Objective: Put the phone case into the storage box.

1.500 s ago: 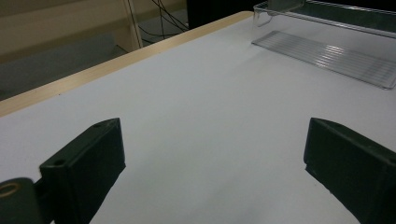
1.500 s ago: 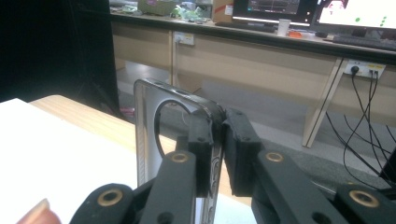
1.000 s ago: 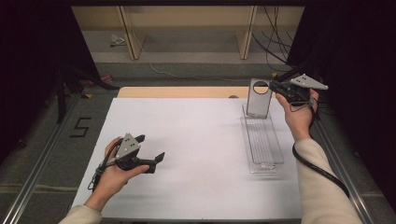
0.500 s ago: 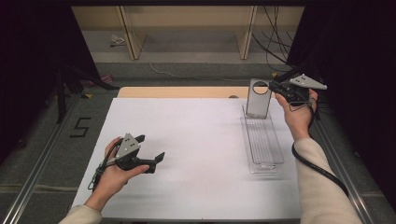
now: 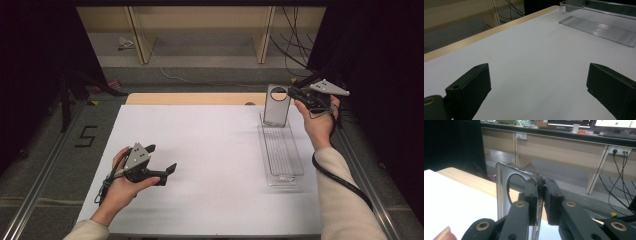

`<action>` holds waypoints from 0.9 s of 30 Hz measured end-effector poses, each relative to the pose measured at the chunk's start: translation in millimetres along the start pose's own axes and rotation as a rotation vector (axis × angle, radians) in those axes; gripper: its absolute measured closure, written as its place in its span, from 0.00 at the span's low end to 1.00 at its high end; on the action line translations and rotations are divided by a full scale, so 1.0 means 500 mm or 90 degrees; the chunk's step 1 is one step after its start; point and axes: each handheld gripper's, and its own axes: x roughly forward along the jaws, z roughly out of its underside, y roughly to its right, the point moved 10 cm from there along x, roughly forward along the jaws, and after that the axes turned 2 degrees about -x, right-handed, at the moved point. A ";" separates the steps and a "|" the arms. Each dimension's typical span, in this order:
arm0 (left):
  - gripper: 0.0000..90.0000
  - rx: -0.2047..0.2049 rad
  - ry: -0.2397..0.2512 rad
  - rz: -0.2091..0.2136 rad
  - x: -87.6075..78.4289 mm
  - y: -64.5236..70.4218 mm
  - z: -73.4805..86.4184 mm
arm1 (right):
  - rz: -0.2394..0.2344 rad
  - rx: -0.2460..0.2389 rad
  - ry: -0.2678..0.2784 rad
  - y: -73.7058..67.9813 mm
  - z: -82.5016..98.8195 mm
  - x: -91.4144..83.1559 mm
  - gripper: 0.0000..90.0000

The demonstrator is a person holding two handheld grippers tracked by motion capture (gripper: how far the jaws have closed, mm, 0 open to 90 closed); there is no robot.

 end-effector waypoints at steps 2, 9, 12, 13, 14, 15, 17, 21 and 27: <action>0.06 -0.002 0.000 -0.001 0.000 -0.001 0.000 | 0.000 -0.001 -0.002 -0.001 0.001 0.002 0.91; 0.06 0.000 0.000 0.000 0.000 0.000 0.000 | 0.001 0.000 -0.004 0.000 0.004 0.003 0.91; 0.06 0.000 0.000 0.000 0.000 0.000 0.000 | 0.001 -0.001 -0.003 -0.001 0.004 0.004 0.91; 0.06 -0.001 -0.001 0.000 0.000 0.000 0.001 | 0.001 -0.001 -0.004 -0.001 0.005 0.005 0.91; 0.06 -0.001 -0.001 0.000 0.000 0.000 0.001 | 0.002 -0.002 -0.004 -0.001 0.006 0.005 0.91; 0.06 -0.002 -0.001 0.000 0.000 0.000 0.001 | 0.002 -0.002 -0.005 -0.001 0.006 0.005 0.91; 0.06 0.000 -0.001 0.001 0.001 0.000 0.001 | 0.002 -0.001 -0.007 0.000 0.008 0.006 0.91; 0.06 -0.003 -0.001 0.000 0.001 0.000 0.001 | 0.003 -0.002 -0.008 0.000 0.012 0.007 0.91; 0.06 0.000 -0.001 0.000 0.001 0.000 0.000 | 0.001 -0.005 -0.011 -0.004 0.014 0.011 0.91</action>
